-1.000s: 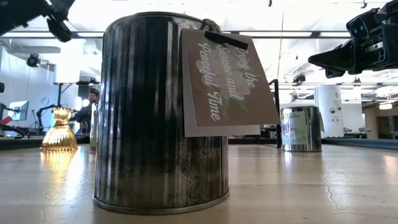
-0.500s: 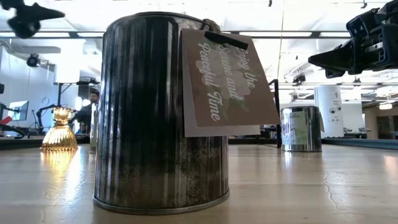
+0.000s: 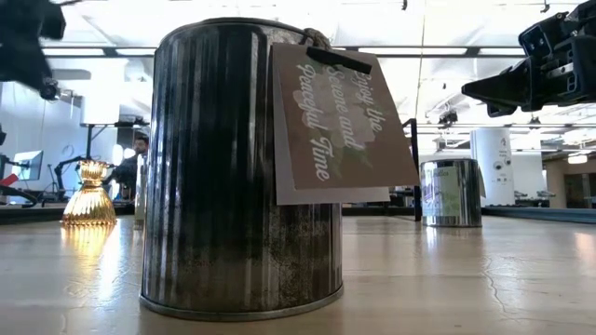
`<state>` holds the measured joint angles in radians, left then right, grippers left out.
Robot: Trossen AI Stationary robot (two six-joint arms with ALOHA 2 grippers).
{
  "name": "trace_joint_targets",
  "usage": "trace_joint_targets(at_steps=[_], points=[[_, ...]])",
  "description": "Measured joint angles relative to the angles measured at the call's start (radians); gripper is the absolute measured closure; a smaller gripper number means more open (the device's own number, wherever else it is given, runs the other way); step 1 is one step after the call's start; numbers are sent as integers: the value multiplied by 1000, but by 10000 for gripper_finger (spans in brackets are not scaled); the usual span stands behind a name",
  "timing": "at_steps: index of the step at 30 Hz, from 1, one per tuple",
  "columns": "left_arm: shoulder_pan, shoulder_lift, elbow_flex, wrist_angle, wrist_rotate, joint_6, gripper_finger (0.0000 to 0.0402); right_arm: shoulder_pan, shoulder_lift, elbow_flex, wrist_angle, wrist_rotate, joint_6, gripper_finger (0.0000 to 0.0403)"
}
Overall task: Pick & Place candle stick holders
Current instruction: Put the green candle holder on the shelf aligned with the green candle holder
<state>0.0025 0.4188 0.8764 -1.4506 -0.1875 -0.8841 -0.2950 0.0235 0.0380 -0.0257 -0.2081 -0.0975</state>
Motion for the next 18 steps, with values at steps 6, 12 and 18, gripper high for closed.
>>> trace_joint_targets(at_steps=[6, 12, 18], points=[[0, 69, -21, -64, 2, -8, 237, 0, 0, 0, 0, 0, 0, 381], [0, 67, -54, -69, 58, 31, 237, 0, 0, 0, 0, 0, 0, 381], [0, 39, -92, -10, 212, 188, 237, 0, 0, 0, 0, 0, 0, 381]])
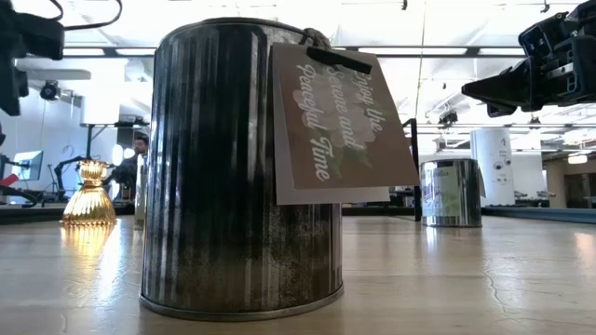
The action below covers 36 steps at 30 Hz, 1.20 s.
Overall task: Pick & Place candle stick holders
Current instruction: Put the green candle holder on the shelf aligned with the green candle holder
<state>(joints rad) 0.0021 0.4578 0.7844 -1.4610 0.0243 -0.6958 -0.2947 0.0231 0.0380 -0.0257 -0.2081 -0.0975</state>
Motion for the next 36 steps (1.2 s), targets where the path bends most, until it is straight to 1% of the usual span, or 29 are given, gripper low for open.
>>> trace_joint_targets(at_steps=[5, 9, 11, 14, 16, 18, 21, 25, 28, 32, 36], points=[[-1, 7, 0, -4, 122, 97, 237, 0, 0, 0, 0, 0, 0, 381], [-1, 30, 12, 19, 159, 186, 237, 0, -1, 0, 0, 0, 0, 381], [-2, 39, 13, 114, 192, 252, 237, 0, -1, 0, 0, 0, 0, 381], [-7, 59, -9, 344, 276, 348, 237, 0, -2, 0, 0, 0, 0, 381], [-14, 84, -30, 456, 320, 389, 237, 0, -1, 0, 0, 0, 0, 381], [-29, 111, -57, 493, 362, 414, 237, 0, -1, 0, 0, 0, 0, 381], [-74, 152, -98, 493, 419, 451, 237, 0, -1, 0, 0, 0, 0, 381], [-184, 190, -139, 518, 428, 483, 245, 0, 0, 0, 0, 0, 0, 381], [-277, 211, -156, 521, 418, 476, 258, 0, -1, 0, 0, 0, 0, 381], [-376, 234, -171, 555, 379, 410, 271, 0, -1, 0, 0, 0, 0, 381], [-437, 259, -219, 657, 328, 324, 272, 0, -1, 0, 0, 0, 0, 381]])
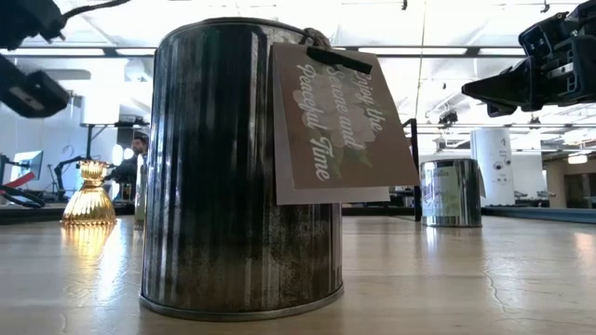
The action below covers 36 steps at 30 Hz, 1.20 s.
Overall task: Pick & Place candle stick holders
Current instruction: Put the green candle holder on the shelf aligned with the green candle holder
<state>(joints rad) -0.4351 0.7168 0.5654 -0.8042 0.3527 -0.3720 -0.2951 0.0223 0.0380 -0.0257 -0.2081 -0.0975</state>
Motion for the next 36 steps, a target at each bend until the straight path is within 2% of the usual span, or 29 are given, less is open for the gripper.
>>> trace_joint_targets(at_steps=[7, 11, 19, 23, 29, 36], points=[[-20, 35, -137, 182, 1, -203, 265, 0, 0, 0, 0, 0, 0, 381], [-19, 32, -167, 247, 14, -251, 245, 0, 0, 0, 0, 0, 0, 381], [-19, 41, -229, 383, -11, -255, 184, 0, 0, 0, 0, 0, 0, 381], [-19, 47, -248, 447, 6, -195, 161, 0, 0, 0, 0, 0, 0, 381], [-19, 76, -281, 542, 6, -80, 152, 0, 0, 0, 0, 0, 0, 381], [-19, 171, -335, 689, -13, -73, 153, 0, 0, 0, 0, 0, 0, 381]])
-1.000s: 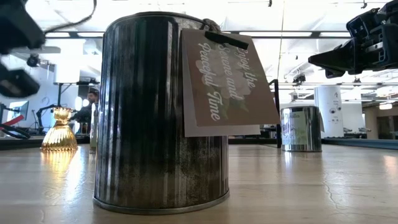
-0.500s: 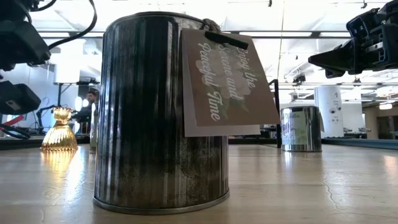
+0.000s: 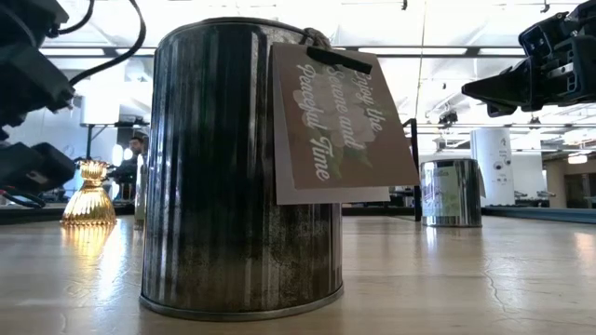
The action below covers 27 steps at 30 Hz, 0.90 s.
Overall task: Pick & Place candle stick holders
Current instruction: Put the green candle holder on the shelf aligned with the green candle holder
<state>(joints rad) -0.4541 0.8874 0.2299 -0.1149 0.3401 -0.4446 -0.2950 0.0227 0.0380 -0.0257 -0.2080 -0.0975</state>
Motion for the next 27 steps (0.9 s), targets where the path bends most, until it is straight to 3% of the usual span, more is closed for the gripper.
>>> trace_joint_targets(at_steps=[7, 27], points=[[-29, 102, -5, 241, 3, 52, 154, 0, 0, 0, 0, 0, 0, 381], [-53, 329, 5, 524, 2, 202, 154, 0, 0, 0, 0, 0, 0, 381]])
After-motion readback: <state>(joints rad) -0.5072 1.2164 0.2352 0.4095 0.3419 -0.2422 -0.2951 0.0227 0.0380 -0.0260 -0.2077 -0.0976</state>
